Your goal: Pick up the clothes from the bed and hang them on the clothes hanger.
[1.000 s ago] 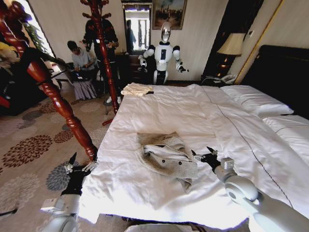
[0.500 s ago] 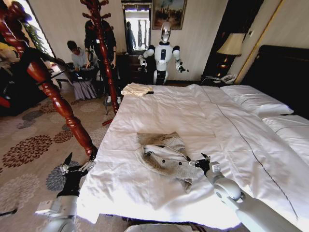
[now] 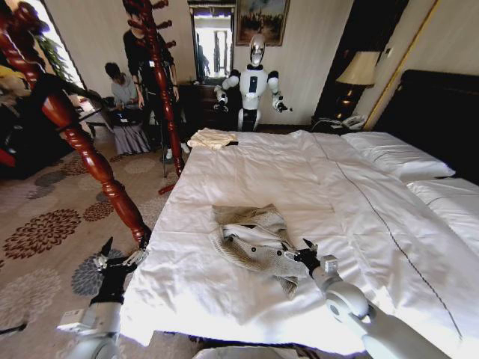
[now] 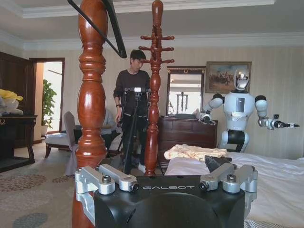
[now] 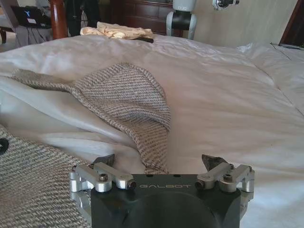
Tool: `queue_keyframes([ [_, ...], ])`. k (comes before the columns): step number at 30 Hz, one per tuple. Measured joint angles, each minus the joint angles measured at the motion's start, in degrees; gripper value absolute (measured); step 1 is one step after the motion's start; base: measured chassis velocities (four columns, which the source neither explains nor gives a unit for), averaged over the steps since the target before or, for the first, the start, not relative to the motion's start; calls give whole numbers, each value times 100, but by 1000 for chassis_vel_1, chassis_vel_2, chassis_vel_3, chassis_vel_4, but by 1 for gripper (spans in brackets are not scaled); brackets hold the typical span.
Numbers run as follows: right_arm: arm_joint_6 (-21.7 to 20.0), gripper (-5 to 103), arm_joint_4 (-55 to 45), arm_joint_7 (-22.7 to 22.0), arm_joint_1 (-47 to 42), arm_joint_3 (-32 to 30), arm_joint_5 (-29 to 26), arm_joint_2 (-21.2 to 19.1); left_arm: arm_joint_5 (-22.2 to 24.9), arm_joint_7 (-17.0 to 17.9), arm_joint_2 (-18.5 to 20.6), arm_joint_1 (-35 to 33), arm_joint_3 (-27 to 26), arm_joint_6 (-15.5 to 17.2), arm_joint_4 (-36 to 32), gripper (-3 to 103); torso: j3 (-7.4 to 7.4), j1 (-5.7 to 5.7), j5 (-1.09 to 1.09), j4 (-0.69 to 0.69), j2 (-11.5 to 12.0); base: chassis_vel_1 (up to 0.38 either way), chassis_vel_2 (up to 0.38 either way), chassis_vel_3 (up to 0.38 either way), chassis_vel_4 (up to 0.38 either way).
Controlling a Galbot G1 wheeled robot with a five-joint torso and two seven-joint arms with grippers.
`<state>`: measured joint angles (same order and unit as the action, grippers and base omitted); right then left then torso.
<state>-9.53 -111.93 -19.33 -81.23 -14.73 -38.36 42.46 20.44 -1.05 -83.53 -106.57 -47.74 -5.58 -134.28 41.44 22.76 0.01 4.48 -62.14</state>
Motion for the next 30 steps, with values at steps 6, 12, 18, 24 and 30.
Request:
queue_keyframes([
  [6, -111, 100, 261, -307, 207, 89, -123, 113, 1, 5, 9, -22, -54, 0, -22, 100, 0, 0, 0, -1, 0, 0, 0, 0, 0],
  [12, 68, 100, 169, -281, 258, 74, -376, 159, -23, 8, -31, -40, -46, -3, -43, 100, 0, 0, 0, 0, 0, 0, 0, 0, 0],
  [18, -115, 100, 228, -448, 343, 96, -352, 194, -86, 10, -81, -57, -14, -5, -73, 100, 0, 0, 0, -1, 0, 0, 0, 0, 0],
  [24, -109, 100, 400, -539, 453, 122, -446, 272, -138, 10, -121, -103, -14, -24, -101, 100, 0, 0, 0, 0, 0, 0, 0, 0, 0],
  [30, -26, 100, 411, -526, 570, 70, -604, 326, -192, 11, -145, -115, 13, -31, -123, 100, 0, 0, 0, -1, 0, 0, 0, 0, 0],
])
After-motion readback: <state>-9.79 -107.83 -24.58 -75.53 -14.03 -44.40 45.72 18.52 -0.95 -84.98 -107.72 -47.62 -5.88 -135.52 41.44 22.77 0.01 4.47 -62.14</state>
